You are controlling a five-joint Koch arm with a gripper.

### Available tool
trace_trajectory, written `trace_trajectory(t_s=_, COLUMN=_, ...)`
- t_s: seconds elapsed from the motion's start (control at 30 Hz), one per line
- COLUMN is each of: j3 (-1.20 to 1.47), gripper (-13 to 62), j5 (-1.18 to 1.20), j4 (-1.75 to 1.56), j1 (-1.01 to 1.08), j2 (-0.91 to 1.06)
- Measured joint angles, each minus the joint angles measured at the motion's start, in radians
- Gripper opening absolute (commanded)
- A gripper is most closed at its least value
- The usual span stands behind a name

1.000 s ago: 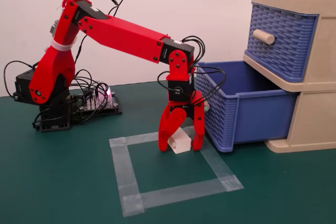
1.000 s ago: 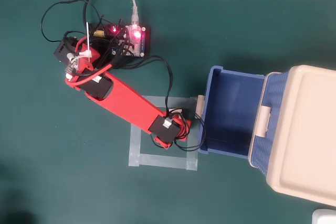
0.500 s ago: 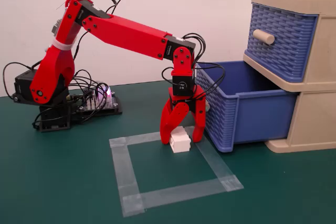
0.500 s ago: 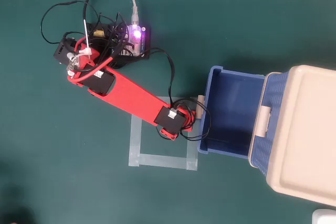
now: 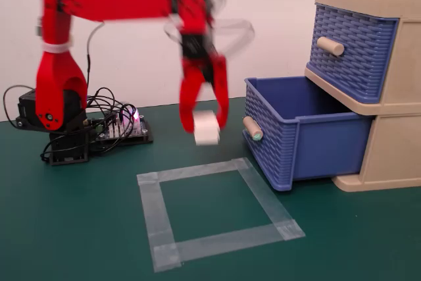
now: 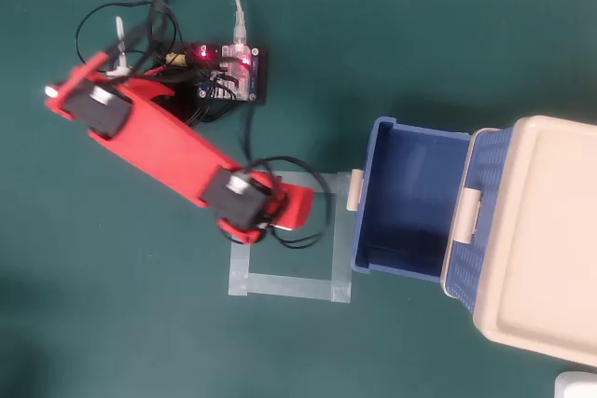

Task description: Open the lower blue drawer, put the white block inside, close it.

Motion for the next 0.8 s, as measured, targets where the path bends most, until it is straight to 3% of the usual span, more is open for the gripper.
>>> trace_trajectory(t_s=0.17, j3=-0.267, gripper=-8.2, j5=0.006, j4=0.000, j1=-0.026, j2=0.061)
trace_trajectory(t_s=0.43, j3=-0.776, gripper=-7.6, j5=0.158, j4=-0.120, j1=-0.245, j2=-0.388)
trace_trajectory(t_s=0.47, j3=-0.805, gripper=-5.7, j5=0.158, j4=-0.120, j1=-0.244, j2=-0.426)
trace_trajectory(t_s=0.5, j3=-0.816, gripper=1.2, j5=0.160, j4=-0.121, j1=-0.242, j2=-0.446)
trace_trajectory(t_s=0.57, j3=-0.818, gripper=23.5, j5=0.164, j4=-0.120, j1=-0.249, j2=-0.454)
trace_trajectory(t_s=0.6, j3=-0.822, gripper=29.6, j5=0.164, j4=-0.120, j1=-0.250, j2=-0.454)
trace_trajectory(t_s=0.67, j3=-0.844, gripper=33.4, j5=0.167, j4=-0.121, j1=-0.253, j2=-0.454)
trace_trajectory(t_s=0.8, j3=-0.842, gripper=33.7, j5=0.175, j4=-0.117, j1=-0.253, j2=-0.434)
